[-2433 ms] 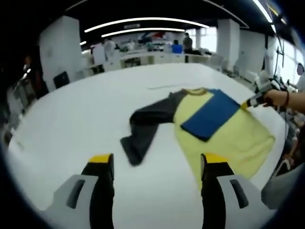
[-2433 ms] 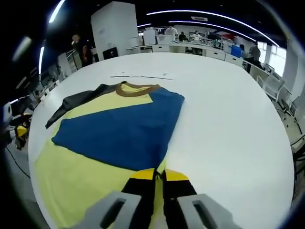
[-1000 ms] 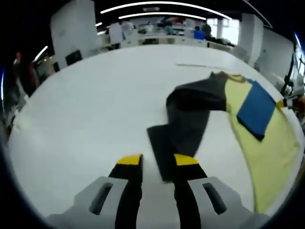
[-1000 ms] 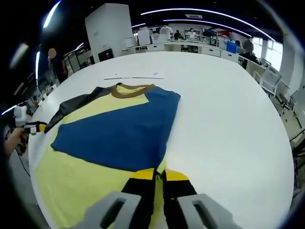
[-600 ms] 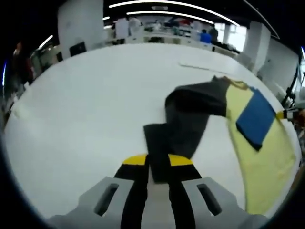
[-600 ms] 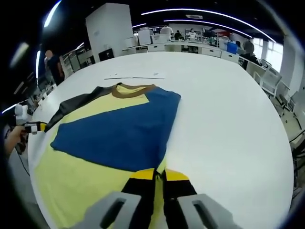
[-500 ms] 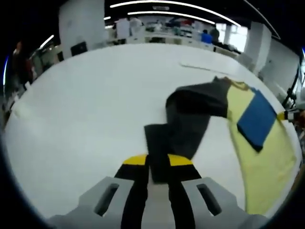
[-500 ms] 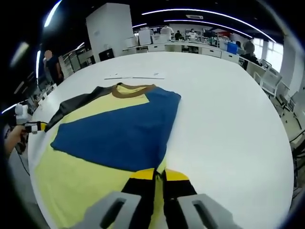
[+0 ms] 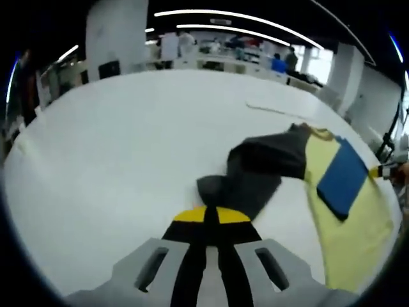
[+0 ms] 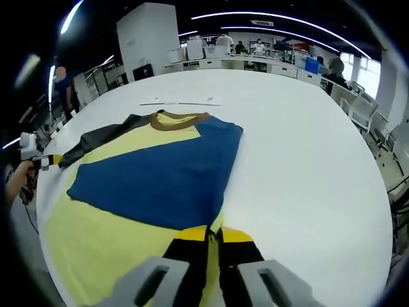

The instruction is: Fold the garment on the visible template until the final outline fits inside the template.

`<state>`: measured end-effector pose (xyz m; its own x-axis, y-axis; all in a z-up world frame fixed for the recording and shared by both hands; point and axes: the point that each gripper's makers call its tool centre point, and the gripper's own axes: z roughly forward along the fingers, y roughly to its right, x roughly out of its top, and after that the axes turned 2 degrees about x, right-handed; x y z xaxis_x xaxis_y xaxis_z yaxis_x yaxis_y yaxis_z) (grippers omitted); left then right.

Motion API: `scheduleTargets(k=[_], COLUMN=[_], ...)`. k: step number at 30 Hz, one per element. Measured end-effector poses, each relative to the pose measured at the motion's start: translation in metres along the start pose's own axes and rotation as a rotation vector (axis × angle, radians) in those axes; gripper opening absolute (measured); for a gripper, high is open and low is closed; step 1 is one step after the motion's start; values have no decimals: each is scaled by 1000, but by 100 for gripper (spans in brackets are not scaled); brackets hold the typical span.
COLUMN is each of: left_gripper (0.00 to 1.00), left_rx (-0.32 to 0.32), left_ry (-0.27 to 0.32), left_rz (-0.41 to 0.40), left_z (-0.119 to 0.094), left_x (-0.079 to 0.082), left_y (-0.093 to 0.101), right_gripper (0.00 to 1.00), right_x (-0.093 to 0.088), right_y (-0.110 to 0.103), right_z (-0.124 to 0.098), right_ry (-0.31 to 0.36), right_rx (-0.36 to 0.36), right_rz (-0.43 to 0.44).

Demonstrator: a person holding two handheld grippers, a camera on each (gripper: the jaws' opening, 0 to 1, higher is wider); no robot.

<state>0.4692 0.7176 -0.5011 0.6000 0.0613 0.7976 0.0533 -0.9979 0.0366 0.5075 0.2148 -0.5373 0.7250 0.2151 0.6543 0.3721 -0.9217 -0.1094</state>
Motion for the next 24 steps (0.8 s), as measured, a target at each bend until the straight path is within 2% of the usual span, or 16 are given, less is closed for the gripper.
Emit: scheduleTargets(k=[4,8,15,24], left_gripper=[1,1,1,1], left_rx=[38,63,90,153], left_ry=[58,92,119,143], left_rz=[28,61,89,44], left_z=[-4,-7,-6,-11], left_x=[21,31,35,35], left_y=[-21,-34,-49,-74], right_gripper=[1,1,1,0], right_x=[1,1,1,1], right_y=[2,3,4,9], right_z=[0,0,0,-1], right_ry=[1,-3,-9,-12], right_rx=[-12,-8,-9,-20], right_rz=[8,10,14,36])
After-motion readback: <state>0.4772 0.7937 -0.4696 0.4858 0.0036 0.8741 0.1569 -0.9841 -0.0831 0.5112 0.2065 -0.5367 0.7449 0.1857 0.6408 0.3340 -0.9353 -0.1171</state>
